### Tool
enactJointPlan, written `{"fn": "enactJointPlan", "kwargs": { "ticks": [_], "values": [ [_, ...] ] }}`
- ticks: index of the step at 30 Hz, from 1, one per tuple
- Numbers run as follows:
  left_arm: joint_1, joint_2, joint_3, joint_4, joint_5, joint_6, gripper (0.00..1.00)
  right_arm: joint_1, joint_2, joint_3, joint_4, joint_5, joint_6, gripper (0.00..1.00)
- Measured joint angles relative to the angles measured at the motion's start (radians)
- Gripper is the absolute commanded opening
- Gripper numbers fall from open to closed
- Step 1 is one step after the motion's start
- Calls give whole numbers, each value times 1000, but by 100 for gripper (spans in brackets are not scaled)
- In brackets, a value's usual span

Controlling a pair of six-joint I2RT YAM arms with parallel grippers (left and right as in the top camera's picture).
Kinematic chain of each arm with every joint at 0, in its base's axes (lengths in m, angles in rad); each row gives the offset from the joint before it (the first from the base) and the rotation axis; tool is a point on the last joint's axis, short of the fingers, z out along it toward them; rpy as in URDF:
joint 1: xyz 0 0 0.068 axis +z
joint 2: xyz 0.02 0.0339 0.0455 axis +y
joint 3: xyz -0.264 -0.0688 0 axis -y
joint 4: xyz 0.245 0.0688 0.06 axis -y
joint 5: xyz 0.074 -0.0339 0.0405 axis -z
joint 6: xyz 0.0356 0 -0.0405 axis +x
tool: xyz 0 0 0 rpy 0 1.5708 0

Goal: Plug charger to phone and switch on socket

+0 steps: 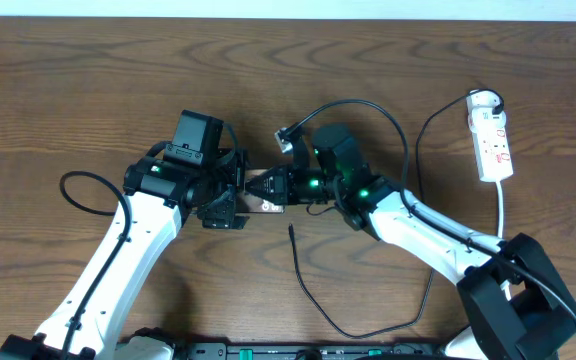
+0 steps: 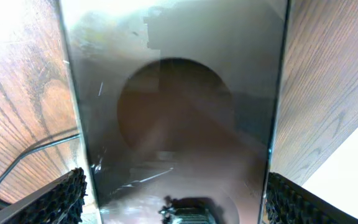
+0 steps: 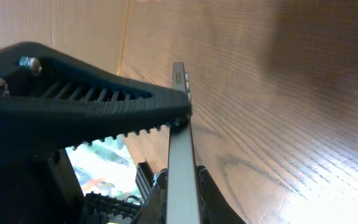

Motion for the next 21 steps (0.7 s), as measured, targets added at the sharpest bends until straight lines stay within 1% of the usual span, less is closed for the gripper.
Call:
{"fn": "enactJointPlan", "kwargs": {
  "ticks": [6, 13, 16, 21],
  "values": [
    [0, 0, 0, 11, 10, 0, 89, -28, 2, 0, -13, -18, 3, 1],
    [0, -1, 0, 55, 73, 5, 89, -64, 2, 0, -63, -18, 2, 1],
    [2, -1, 0, 91, 111, 37, 89, -86, 2, 0, -97, -18, 2, 1],
    [45, -1, 0, 135, 216, 156, 89, -132, 2, 0, -133, -18, 2, 1]
  ]
}}
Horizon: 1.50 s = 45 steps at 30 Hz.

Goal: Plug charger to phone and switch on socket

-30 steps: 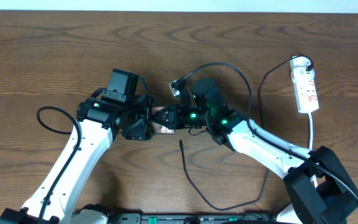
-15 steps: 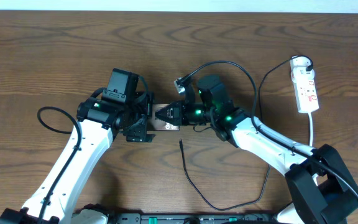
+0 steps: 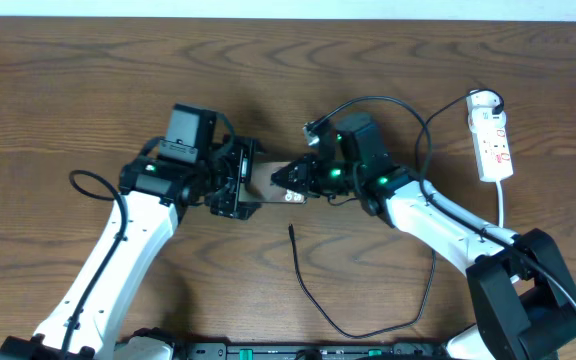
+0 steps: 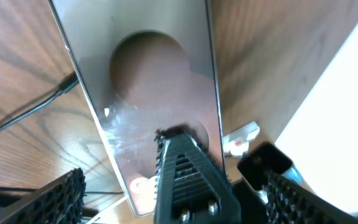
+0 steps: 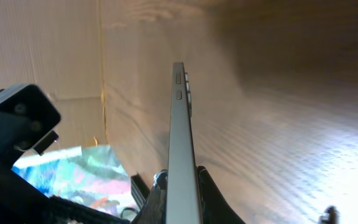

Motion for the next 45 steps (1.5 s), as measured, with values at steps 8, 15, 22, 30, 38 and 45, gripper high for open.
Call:
{"fn": "enactJointPlan", "kwargs": {
  "ticks": [8, 15, 22, 30, 38, 45],
  "values": [
    [146, 0, 0, 25, 162, 274, 90, -111, 0, 0, 6, 0, 52, 1],
    [278, 0, 0, 167, 257, 361, 90, -173, 0, 0, 192, 16, 268, 1],
    [333, -6, -63, 393, 296, 321, 90, -175, 0, 0, 329, 79, 566, 1],
    [334, -6, -285, 894, 303, 162, 90, -145, 0, 0, 452, 153, 805, 1],
    [334, -6, -398, 1113, 302, 68, 90, -22, 0, 0, 543, 222, 877, 1],
    [333, -6, -400, 1114, 301, 72, 90, 64, 0, 0, 546, 259, 892, 1]
  ]
}}
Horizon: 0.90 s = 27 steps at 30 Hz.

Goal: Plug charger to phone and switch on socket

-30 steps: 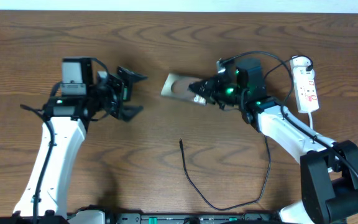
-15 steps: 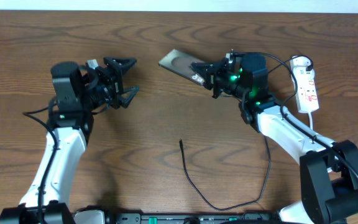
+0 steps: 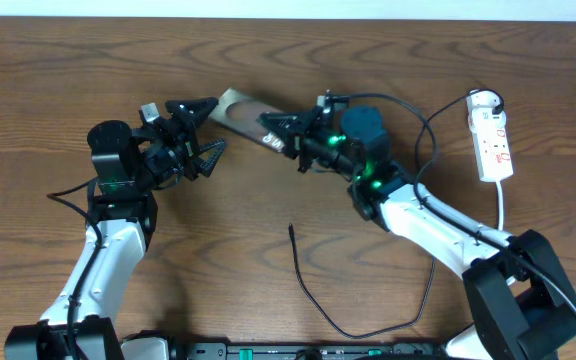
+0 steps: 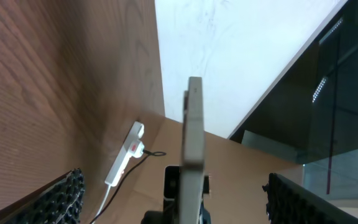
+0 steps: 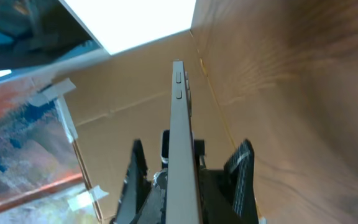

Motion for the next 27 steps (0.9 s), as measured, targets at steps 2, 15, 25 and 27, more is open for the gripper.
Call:
{"fn": "enactJointPlan", "kwargs": {
  "ticks": [2, 15, 25, 27],
  "values": [
    [0, 0, 0, 0, -3, 13, 90, 21, 0, 0, 0, 13, 0, 1],
    [0, 0, 0, 0, -52, 44, 90, 56, 0, 0, 0, 55, 16, 1],
    [-5, 0, 0, 0, -84, 45, 90, 116, 0, 0, 0, 87, 44, 1],
    [-11, 0, 0, 0, -84, 45, 90, 122, 0, 0, 0, 93, 44, 1]
  ]
}}
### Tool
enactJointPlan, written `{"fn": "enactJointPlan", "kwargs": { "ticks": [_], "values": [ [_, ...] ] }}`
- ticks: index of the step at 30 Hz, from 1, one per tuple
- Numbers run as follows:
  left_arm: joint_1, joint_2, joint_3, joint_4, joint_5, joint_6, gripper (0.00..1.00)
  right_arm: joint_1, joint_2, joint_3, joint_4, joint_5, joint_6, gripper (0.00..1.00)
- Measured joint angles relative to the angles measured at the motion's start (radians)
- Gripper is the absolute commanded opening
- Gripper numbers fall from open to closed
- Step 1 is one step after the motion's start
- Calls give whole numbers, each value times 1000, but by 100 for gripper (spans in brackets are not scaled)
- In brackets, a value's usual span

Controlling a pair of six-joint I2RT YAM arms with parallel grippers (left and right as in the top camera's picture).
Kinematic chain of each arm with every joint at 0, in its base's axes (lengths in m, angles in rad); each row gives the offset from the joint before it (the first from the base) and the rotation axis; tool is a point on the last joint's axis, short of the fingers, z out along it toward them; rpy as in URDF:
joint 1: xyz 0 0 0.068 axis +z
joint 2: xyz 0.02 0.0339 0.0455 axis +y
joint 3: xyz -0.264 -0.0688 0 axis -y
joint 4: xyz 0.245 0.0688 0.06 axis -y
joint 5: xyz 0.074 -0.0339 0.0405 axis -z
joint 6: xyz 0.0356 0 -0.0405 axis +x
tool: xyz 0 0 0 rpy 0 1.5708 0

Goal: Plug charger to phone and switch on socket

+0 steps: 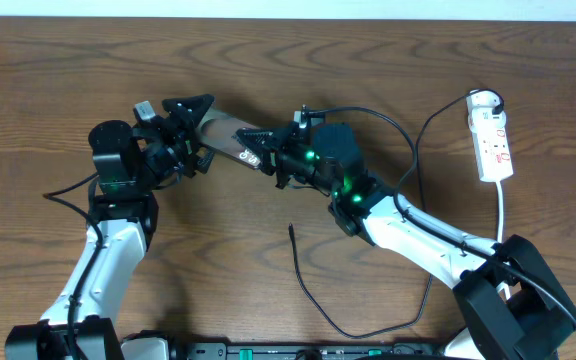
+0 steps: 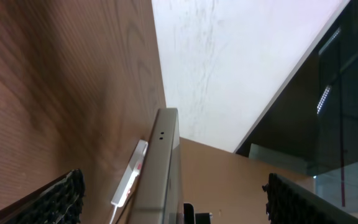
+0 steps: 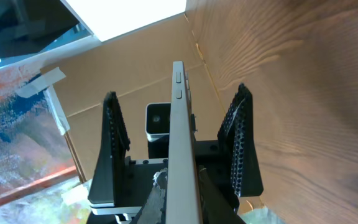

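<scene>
The phone is held off the table at the back centre, edge-on in the right wrist view. My right gripper is shut on its right end. My left gripper is open, and its fingers stand on either side of the phone's left end without touching it. The phone's edge rises between them in the left wrist view. The black charger cable's plug lies loose on the table in front. The white socket strip lies at the far right.
The black cable loops along the front of the wooden table and runs up towards the strip. Another cable arcs over the right arm near the strip. The table's back edge is close behind the phone.
My right gripper has brought the phone left and a little nearer. The phone's left end now sits between the left fingers, which were apart from it before. The left arm has barely moved.
At first both grippers met at the phone at mid-table, the left fingers on either side of it. Then the right gripper held it alone with the left wide open. Later the left arm was back at the left and the phone raised at the back; now they meet again.
</scene>
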Motion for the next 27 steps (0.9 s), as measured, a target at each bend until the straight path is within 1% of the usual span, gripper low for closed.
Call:
{"fn": "enactJointPlan", "kwargs": {
  "ticks": [12, 13, 15, 19, 27],
  "values": [
    [-9, 0, 0, 0, -11, 0, 89, 13, 0, 0, 30, 14, 0, 1],
    [-9, 0, 0, 0, -13, 0, 86, 13, 0, 0, 30, 14, 0, 1],
    [-9, 0, 0, 0, -19, 3, 77, 13, 0, 0, 30, 14, 0, 1],
    [-9, 0, 0, 0, -24, 18, 64, 14, 0, 0, 30, 16, 1, 1],
    [-9, 0, 0, 0, -26, 24, 49, 15, 0, 0, 30, 18, 1, 1]
  ]
}}
